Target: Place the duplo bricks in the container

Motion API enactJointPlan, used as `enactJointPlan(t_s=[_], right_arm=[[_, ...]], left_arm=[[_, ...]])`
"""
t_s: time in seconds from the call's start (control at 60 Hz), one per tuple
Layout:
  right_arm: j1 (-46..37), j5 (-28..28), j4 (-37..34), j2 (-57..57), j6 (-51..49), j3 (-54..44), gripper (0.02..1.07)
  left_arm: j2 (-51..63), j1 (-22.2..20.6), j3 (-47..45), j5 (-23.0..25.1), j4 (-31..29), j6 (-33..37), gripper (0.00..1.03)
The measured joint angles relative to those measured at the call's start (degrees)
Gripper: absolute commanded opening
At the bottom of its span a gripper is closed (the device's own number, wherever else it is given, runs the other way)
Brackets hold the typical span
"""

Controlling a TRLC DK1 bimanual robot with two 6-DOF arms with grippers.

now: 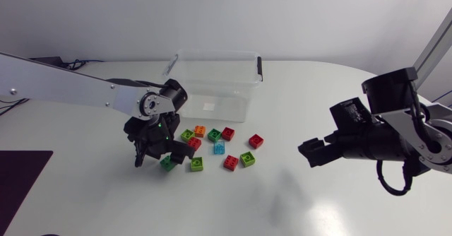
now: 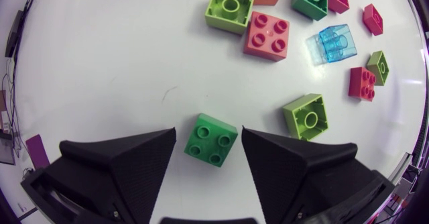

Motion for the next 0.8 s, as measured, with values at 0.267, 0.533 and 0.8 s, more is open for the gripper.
enactJointPlan(t_s=[0.267,0.533,0.8], right_arm=[[0.00,-0.02,0.00,-0.07,-0.63,-0.35,1.02],[0.70,0.22,0.07,-0.02,-1.22,-0.35,1.02],[4.83,0.15,0.00,9.29,-3.45,1.20,1.02]], left_arm=[[0.00,0.00,-1.36,-0.15,1.92,3.85,0.49],[-0.42,0.00,-3.39,2.27,3.82,10.01,0.36],[-10.67,0.02,-3.54,3.72,0.20,13.79,0.35]])
